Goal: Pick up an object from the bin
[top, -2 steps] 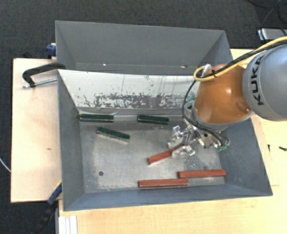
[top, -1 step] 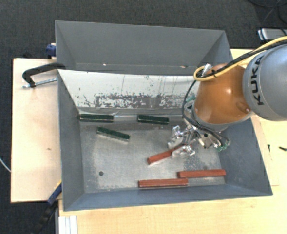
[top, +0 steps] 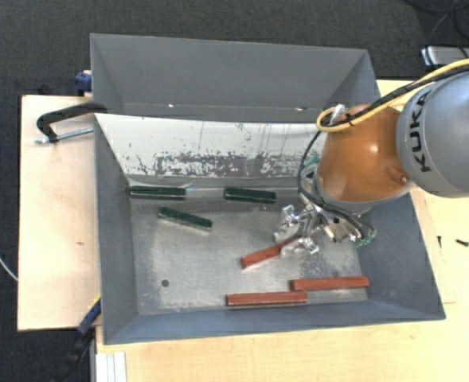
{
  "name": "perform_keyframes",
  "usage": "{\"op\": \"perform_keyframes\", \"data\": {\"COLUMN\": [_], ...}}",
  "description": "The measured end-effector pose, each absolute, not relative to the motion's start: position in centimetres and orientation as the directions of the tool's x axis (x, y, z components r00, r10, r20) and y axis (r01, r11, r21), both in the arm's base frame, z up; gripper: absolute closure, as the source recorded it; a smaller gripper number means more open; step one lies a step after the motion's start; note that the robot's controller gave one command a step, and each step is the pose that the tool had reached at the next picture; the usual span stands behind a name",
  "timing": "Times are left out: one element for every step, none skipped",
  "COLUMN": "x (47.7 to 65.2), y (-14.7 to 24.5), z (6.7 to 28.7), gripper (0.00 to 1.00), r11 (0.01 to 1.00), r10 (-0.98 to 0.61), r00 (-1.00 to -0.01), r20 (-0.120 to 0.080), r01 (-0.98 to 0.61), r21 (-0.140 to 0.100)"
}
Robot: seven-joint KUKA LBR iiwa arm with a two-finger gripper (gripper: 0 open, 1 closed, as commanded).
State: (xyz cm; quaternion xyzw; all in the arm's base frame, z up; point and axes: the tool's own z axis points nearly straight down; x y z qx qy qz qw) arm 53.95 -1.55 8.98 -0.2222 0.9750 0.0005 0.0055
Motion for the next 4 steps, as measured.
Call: {"op": "perform_keyframes", "data": {"x": [53.95,53.96,53.96,53.96], "y": [-1.55,-1.56,-1.56,-1.56], "z": [8.99,8.99,8.99,8.99], "gripper": [1.0,1.0,1.0,1.0], "r11": [0.901,0.901,0.901,0.901], "r10": [-0.433,-0.433,-0.433,-0.433], "r00": [-0.901,-0.901,-0.901,-0.901], "r20": [-0.011,-0.011,-0.011,-0.011], "r01": [-0.433,-0.433,-0.433,-0.433], "r21": [-0.001,-0.001,-0.001,-0.001]}}
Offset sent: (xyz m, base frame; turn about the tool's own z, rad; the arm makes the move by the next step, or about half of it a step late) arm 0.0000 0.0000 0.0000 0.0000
